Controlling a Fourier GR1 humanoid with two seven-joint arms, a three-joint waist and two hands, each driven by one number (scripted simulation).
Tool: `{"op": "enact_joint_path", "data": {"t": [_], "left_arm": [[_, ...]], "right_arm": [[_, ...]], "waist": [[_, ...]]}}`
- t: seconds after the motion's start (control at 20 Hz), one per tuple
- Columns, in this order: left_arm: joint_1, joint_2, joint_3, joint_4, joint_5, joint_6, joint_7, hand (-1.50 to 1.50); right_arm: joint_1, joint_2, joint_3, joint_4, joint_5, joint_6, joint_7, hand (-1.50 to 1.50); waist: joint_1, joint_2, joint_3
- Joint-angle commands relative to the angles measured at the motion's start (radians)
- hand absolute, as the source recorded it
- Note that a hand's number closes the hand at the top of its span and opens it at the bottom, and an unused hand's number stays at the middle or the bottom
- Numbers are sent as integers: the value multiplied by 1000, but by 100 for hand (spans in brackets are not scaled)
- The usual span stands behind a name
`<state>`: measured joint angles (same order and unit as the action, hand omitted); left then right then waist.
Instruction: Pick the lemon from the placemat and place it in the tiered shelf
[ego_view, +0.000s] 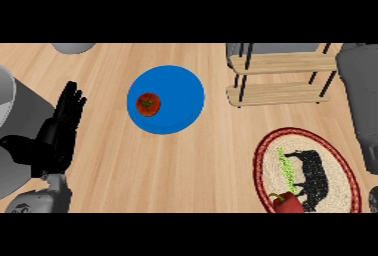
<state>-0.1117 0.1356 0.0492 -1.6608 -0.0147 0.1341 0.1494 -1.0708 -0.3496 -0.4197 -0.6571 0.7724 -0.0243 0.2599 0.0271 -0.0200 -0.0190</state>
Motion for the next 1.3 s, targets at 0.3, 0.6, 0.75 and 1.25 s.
{"op": "enact_joint_path", "data": {"t": [0.3, 0.6, 0.75, 1.25], "left_arm": [[-21, 36, 21, -27, 6, -17, 57, 0], [-12, -2, -8, -29, -32, 20, 60, 0], [31, 33, 25, -82, 14, -25, 69, 0], [-4, 11, 47, 42, -7, 1, -1, 0]], "right_arm": [[-56, -51, -91, 164, -98, -10, -127, -150], [-78, -65, -131, 160, -152, -99, -120, -150], [-99, -148, -143, 145, -157, -72, -25, -150], [-62, -432, -205, 137, -240, 136, 60, -150]], "waist": [[12, 33, 20], [-4, 27, 20], [-11, 21, 19], [-32, 22, 19]]}}
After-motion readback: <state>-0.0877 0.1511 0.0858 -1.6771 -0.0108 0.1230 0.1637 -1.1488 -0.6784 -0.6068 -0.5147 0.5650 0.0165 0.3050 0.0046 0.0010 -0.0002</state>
